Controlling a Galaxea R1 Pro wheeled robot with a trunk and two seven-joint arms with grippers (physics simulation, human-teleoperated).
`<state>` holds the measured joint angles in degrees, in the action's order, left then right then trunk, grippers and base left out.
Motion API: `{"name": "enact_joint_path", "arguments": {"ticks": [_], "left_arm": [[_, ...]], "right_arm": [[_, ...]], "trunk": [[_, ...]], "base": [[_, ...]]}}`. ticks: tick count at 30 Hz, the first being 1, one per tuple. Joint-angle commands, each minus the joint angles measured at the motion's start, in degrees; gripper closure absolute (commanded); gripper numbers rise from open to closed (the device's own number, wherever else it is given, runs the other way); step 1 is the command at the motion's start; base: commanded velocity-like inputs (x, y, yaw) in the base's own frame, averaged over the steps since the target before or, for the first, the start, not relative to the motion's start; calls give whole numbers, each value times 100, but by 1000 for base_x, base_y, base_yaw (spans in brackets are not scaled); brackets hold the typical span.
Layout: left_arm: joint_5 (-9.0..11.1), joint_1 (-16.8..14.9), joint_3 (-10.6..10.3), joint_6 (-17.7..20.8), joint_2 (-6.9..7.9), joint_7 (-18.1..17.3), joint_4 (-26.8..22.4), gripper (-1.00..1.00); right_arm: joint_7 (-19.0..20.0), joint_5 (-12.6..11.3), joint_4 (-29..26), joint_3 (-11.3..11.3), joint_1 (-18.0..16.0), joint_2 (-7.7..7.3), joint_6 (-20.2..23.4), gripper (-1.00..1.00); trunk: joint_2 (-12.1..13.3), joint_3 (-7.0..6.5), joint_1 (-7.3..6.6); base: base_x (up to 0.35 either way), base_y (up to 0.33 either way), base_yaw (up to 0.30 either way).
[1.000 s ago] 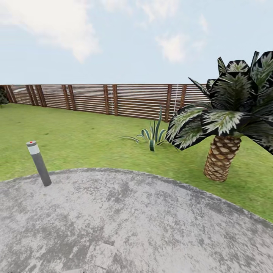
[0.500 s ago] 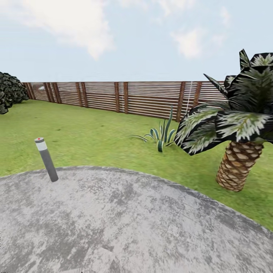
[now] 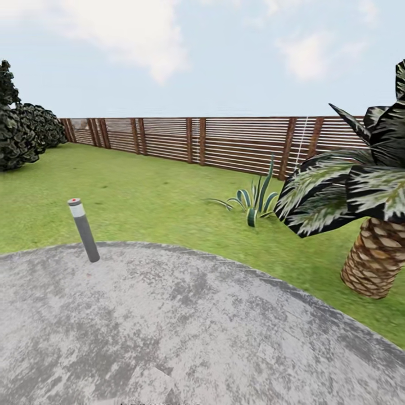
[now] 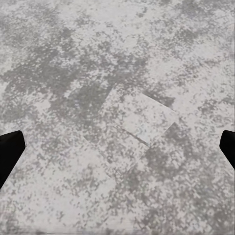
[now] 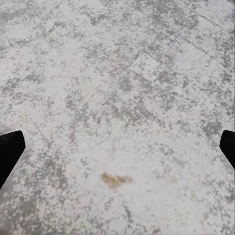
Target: In the garden, pick up the pesticide atomizer on the floor and spray pesticide onto both trees until each tree trunk is fully covered.
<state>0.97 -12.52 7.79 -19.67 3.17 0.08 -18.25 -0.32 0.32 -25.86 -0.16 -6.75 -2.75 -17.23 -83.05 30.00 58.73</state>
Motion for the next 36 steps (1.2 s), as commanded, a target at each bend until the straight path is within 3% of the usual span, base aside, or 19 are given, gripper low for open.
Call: {"name": "enact_joint_path", "arguments": {"ticks": [1,36], "left_arm": [[11,-5,3,-19,-1,1,6,-100],[-36,3,-21,-21,-18,-8,14,-100]], "right_arm": [[-3,3,7,-1,-2,-1,-14,-100],[-3,-6,19,-21,-2,-3,-26,-100]], "trunk": [[-3,13,0],[-3,249,0]], "base": [[6,-3,194],[0,0,212]]}}
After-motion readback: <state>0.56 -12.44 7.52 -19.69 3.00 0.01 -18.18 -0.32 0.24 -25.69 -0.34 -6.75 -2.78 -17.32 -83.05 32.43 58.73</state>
